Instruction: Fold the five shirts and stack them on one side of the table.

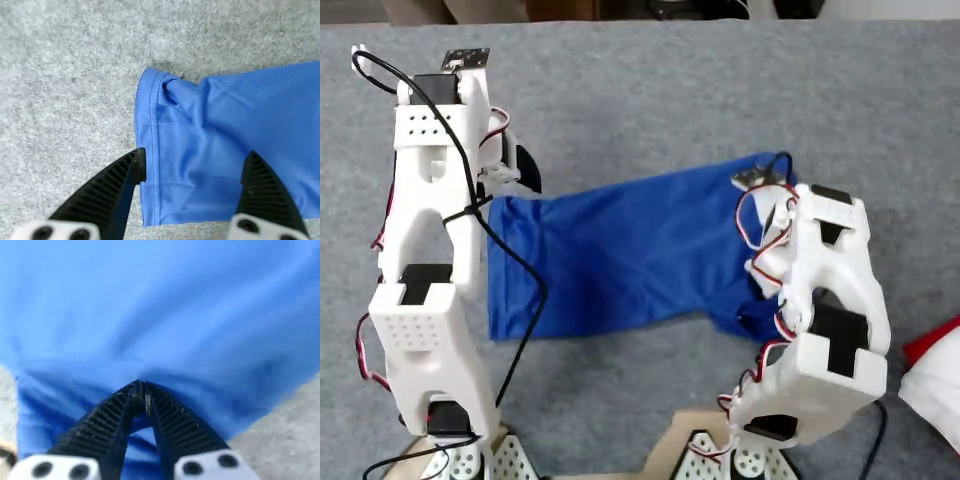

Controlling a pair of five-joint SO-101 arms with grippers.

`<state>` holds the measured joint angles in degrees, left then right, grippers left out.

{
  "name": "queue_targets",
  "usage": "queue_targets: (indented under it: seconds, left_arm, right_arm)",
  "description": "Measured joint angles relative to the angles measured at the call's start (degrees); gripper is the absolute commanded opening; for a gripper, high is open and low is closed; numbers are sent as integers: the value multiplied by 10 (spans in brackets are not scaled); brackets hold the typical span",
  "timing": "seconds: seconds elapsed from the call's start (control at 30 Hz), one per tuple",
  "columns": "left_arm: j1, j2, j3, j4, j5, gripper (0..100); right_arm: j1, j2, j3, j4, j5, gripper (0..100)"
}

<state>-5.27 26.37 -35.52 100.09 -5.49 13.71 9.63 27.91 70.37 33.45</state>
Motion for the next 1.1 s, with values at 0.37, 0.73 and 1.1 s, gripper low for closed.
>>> queue_targets:
  seconds: [0.37, 0.73, 1.1]
  left_arm:
    - [0, 0, 0, 0, 0, 311]
    - [0, 0, 0, 0, -18, 310]
    - [0, 0, 1, -7, -21, 311]
  right_arm:
    - [7, -44, 3, 81, 0, 27]
    - [12, -44, 40, 126, 77, 30]
    - [75, -251, 140, 105, 433, 160]
